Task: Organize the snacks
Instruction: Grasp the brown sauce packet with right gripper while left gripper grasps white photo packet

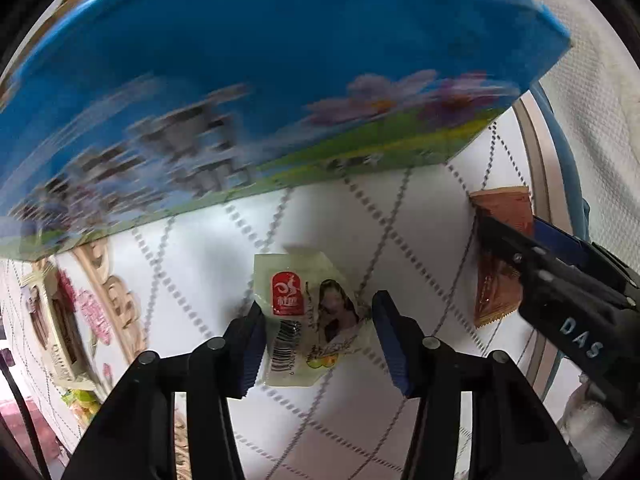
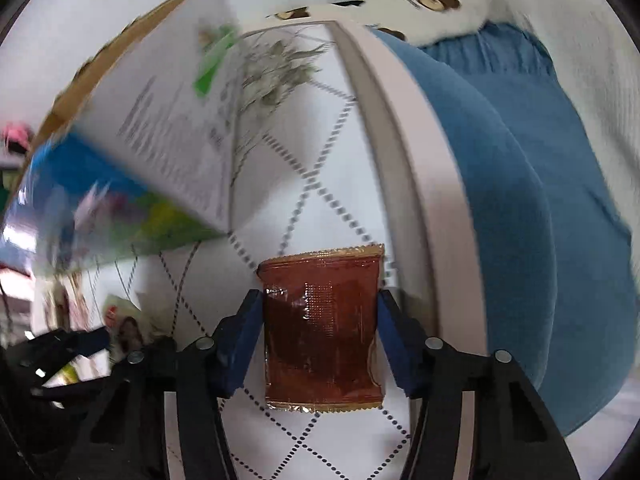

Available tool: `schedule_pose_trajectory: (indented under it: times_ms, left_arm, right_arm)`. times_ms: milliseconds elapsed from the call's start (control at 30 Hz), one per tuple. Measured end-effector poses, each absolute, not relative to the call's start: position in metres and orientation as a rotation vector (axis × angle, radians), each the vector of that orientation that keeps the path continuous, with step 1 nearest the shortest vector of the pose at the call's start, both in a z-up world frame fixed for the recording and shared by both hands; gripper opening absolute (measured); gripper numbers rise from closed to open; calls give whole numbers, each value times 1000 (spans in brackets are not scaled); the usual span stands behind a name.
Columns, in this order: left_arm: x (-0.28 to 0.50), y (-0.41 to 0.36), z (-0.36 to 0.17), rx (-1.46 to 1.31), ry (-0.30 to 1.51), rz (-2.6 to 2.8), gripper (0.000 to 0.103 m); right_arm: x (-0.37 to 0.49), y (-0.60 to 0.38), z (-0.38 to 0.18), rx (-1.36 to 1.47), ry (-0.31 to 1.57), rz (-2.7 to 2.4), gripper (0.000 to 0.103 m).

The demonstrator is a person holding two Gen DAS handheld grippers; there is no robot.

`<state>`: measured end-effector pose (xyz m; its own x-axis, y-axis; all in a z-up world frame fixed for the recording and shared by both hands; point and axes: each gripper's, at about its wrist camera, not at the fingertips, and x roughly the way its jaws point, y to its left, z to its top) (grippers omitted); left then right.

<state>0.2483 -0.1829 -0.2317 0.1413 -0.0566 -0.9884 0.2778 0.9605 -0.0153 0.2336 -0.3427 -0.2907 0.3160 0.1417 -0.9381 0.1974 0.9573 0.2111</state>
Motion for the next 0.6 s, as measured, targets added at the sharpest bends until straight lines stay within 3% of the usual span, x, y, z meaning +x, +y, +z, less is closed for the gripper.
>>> schedule_pose_trajectory:
  times_ms: [300, 600]
  left_arm:
    - [198, -89, -243, 0, 1534, -247, 48]
    - [194, -79, -270, -62, 1607, -271, 54]
  right_arm:
    - [171, -253, -305, 204, 1348, 139, 57]
    - [160, -226, -323, 177, 1377, 107, 62]
